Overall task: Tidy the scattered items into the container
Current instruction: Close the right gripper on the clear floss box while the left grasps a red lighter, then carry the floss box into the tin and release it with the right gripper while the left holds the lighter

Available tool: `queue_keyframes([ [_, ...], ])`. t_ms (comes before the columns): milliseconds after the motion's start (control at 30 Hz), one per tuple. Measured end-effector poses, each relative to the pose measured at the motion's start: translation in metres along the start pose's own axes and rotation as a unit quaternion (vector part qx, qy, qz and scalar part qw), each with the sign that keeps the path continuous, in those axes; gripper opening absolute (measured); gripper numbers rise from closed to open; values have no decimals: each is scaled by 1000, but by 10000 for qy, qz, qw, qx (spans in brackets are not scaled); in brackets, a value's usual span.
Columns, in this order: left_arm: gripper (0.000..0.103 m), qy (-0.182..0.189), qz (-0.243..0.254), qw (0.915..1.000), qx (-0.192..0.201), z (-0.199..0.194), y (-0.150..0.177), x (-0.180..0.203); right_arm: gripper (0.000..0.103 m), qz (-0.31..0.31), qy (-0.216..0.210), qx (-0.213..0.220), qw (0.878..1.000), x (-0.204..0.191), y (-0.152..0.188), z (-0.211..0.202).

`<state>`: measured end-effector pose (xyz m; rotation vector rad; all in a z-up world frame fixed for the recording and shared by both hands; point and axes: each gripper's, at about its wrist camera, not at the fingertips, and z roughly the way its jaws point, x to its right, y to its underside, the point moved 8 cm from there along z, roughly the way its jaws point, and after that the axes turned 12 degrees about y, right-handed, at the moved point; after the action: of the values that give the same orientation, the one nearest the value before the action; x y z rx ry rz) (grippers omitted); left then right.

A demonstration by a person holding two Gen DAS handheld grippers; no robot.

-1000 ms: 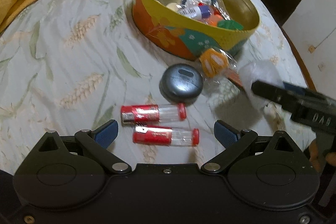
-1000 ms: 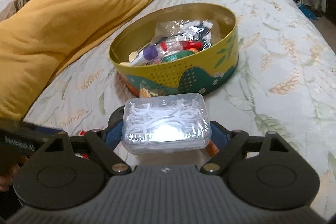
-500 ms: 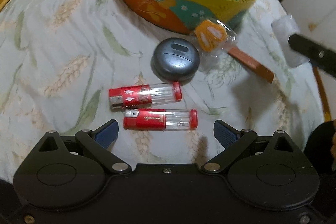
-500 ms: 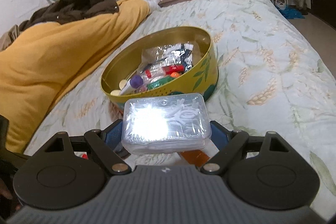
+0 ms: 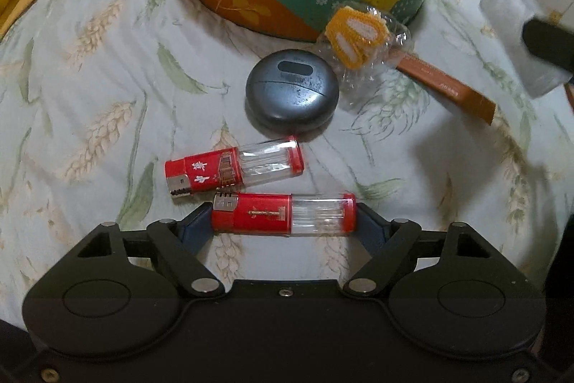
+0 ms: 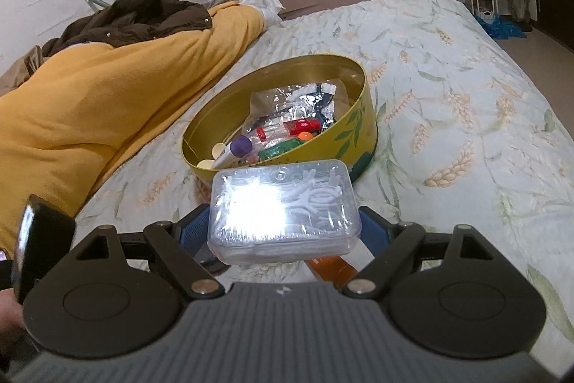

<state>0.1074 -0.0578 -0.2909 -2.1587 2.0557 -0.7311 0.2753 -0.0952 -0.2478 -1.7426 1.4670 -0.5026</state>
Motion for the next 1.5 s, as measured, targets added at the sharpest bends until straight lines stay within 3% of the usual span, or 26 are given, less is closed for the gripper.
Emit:
queue_keyframes([
  [300,80,534,35,9966,633,-36,-2,7,86,-91,323,-191,9993,-4,9,-3],
  [533,80,555,326,9939,895,-59,-13,-1,86,-102,302,-22,9995,-18,-6,-31],
  [700,80,605,26,9921,1098,-69,-23,-24,86,-14,407,-161,9990,-11,-8,-34],
  [833,80,785,-276,9910,1050,-63,-19,-35,86,-47,482,-134,9987,-6,-19,-35],
  [1000,80,853,-309,9901,1067,-63,-18,-35,86,114,444,-104,9989,-4,-34,-32],
  [1500,80,759,-333,9898,1157,-62,-17,-37,86,-193,335,-104,9992,-16,-77,-2],
])
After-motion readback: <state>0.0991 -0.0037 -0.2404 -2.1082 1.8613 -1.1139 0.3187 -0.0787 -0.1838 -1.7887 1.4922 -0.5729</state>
